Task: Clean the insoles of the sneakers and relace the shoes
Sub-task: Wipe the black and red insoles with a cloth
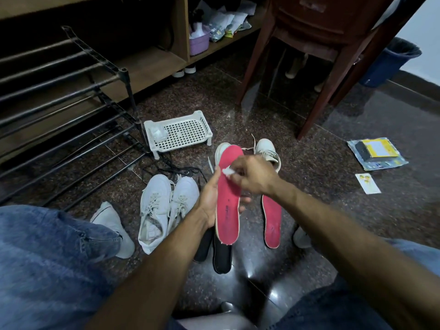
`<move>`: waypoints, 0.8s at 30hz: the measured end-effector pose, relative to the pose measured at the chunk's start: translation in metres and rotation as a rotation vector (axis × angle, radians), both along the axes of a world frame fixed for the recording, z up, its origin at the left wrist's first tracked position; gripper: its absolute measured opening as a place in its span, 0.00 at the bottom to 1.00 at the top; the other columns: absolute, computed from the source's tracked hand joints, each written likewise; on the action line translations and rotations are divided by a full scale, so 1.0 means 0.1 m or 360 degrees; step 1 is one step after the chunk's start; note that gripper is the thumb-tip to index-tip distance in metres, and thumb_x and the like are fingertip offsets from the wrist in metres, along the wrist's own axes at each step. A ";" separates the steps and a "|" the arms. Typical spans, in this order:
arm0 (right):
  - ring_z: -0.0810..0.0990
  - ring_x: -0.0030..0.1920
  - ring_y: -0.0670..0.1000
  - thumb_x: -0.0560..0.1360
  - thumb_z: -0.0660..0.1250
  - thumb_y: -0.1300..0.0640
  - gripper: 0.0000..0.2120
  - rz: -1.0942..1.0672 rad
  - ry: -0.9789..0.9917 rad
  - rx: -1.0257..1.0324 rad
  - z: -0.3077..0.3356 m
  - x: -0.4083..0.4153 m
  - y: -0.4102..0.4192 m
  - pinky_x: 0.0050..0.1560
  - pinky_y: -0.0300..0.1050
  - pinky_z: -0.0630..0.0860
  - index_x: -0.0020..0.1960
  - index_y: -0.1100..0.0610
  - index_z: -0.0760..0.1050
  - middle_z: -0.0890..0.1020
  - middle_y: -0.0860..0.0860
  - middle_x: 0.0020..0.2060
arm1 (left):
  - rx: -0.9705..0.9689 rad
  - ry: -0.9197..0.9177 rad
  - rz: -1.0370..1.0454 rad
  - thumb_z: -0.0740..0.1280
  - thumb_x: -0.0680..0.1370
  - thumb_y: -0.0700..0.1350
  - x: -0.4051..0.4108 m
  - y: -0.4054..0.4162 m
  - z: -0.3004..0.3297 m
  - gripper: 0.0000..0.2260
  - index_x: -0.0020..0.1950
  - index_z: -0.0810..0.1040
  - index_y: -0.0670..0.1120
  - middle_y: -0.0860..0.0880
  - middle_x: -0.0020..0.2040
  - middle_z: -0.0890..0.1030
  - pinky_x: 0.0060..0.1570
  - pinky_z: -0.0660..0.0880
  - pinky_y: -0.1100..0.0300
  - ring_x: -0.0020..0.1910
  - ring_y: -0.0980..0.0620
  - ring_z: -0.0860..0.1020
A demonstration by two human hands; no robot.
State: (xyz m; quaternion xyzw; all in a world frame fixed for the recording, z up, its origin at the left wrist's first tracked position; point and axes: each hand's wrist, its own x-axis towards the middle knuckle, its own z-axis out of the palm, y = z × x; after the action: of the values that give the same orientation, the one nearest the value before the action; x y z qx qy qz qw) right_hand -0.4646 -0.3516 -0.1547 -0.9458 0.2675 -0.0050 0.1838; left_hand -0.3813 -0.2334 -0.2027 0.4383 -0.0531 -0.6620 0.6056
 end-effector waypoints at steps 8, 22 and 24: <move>0.75 0.32 0.48 0.72 0.71 0.50 0.08 0.0260 0.0524 0.0425 -0.40 -0.42 -0.06 0.33 0.39 0.69 0.41 0.55 0.82 0.80 0.49 0.31 | 0.0643 -0.0226 -0.0007 0.60 0.82 0.49 -0.14 -0.06 -0.42 0.15 0.57 0.77 0.38 0.38 0.43 0.84 0.44 0.80 0.48 0.37 0.43 0.81; 0.82 0.41 0.52 0.71 0.72 0.51 0.08 -0.1055 0.0667 0.0957 -2.17 -1.40 -0.71 0.42 0.41 0.76 0.40 0.55 0.85 0.85 0.51 0.37 | 0.1082 -0.0326 -0.0225 0.57 0.80 0.33 -0.37 -0.76 -1.48 0.13 0.62 0.74 0.42 0.41 0.48 0.78 0.47 0.76 0.49 0.40 0.46 0.78; 0.83 0.39 0.52 0.70 0.73 0.51 0.09 -0.1226 0.0562 0.1036 -2.32 -1.38 -0.76 0.44 0.44 0.78 0.37 0.56 0.84 0.85 0.53 0.35 | 0.1132 -0.0321 -0.0276 0.58 0.80 0.34 -0.36 -0.82 -1.58 0.13 0.61 0.74 0.44 0.43 0.48 0.79 0.49 0.76 0.50 0.43 0.47 0.79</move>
State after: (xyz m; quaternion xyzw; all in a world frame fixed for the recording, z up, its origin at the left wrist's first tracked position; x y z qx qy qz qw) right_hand -0.6022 -0.4277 -0.3864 -0.6596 0.6099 0.1705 0.4048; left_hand -0.4170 -0.3157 -0.3604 0.6780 0.0836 -0.6415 0.3490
